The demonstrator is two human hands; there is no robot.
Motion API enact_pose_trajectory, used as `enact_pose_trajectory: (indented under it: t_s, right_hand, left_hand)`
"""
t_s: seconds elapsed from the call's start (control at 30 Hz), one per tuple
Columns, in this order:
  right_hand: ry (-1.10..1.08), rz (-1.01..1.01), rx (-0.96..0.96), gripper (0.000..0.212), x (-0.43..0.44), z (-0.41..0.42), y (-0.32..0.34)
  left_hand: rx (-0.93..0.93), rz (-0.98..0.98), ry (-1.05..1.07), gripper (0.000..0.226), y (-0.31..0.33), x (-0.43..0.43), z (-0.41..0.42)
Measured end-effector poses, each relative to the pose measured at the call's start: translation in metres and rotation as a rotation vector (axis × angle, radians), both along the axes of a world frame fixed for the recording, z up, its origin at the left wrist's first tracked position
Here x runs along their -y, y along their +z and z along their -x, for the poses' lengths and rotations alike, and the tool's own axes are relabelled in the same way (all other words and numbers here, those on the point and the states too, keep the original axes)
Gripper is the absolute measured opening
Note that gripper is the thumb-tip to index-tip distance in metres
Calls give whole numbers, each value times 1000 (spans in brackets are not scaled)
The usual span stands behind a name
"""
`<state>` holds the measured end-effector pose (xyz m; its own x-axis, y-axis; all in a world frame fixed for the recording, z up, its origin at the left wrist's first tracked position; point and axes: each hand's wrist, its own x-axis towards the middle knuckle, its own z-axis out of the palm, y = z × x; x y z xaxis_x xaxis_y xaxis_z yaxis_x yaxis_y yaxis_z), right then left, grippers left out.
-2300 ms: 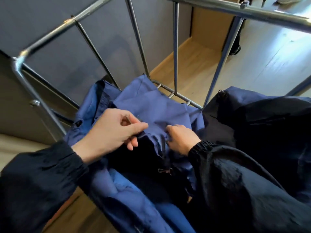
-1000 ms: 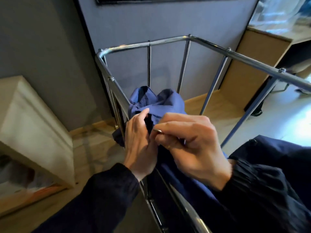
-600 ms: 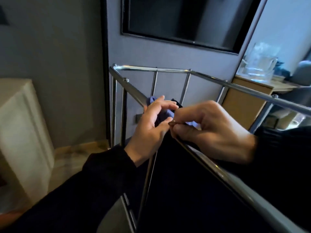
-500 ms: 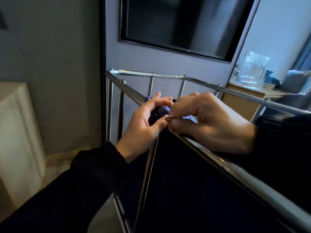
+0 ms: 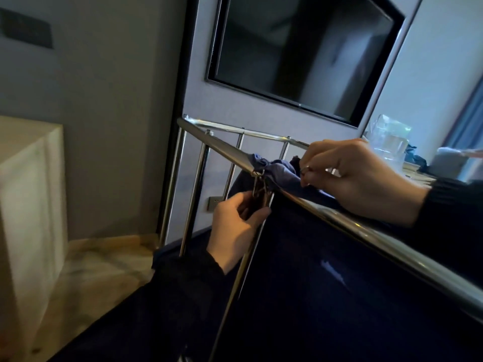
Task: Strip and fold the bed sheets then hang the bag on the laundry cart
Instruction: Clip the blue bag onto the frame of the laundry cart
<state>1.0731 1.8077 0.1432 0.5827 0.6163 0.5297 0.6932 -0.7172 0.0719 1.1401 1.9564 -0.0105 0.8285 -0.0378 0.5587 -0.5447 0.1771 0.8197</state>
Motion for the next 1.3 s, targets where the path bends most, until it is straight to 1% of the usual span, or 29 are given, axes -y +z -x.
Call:
enact_pose_trajectory:
  t_s: [0.07,0.17,0.23,0.3,0.37,0.43,0.57,0.67,0.73,0.8,0.87,0.9,1.0,1.07,1.1,1.13,1.17,1.23,1.3]
  right_hand:
    - [2,-16,22,16,-6,-1,0]
    - [24,-50,49,16,-23,1,4]
    - [65,-7,78,16,-39,-1,7]
    - [62,9,61,17,-52,-12,11]
    - [18,85,21,18,-58,-32,12]
    - [-41,210,-12,20,-60,-50,10]
    - [-96,250,-76,18,-57,-64,8]
    - [-172,291,-136,16,-60,-67,7]
    - [-220,317,-146,26,-64,-69,8]
    - [-232,308,-134,36,-66,-70,11]
    - [-238,328,-129,38,-67,-68,15]
    - [-243,346,-132,35,-67,-67,16]
    - [-245,355,-133,18,-67,-68,17]
    - [-266,322,-130,23,-66,-70,17]
    - [-272,296,-138,23,-67,-71,17]
    - [-283,281,-138,14,-66,-73,17]
    - [-302,275,-130,11,-67,-74,16]
    - [-327,286,-73,20,-66,-74,15]
    - [-301,339,42,18,-65,-70,12]
  left_hand:
    - [-7,38,21,24,-1,2,0]
    - [-5,20,41,32,1,2,-6]
    - [2,18,35,34,3,3,-9]
    - [15,-4,46,30,4,4,-14]
    - [53,-76,109,17,3,3,-20]
    - [46,-107,140,16,2,2,-25]
    - [56,-82,90,8,2,0,-25]
    - [43,-40,-26,23,9,-10,-22]
    - [21,29,-61,28,20,-22,-23]
    - [25,132,-145,33,37,-36,-25]
    - [76,122,-224,36,52,-46,-28]
    - [94,85,-233,32,57,-47,-29]
    - [150,13,-166,12,61,-45,-36]
    - [172,7,-85,14,58,-39,-39]
    - [186,-8,-36,16,56,-36,-39]
    - [201,-32,12,17,55,-34,-39]
    - [205,-55,54,19,53,-31,-40]
    - [187,-53,92,21,49,-25,-43]
    - [154,-20,98,23,48,-21,-44]
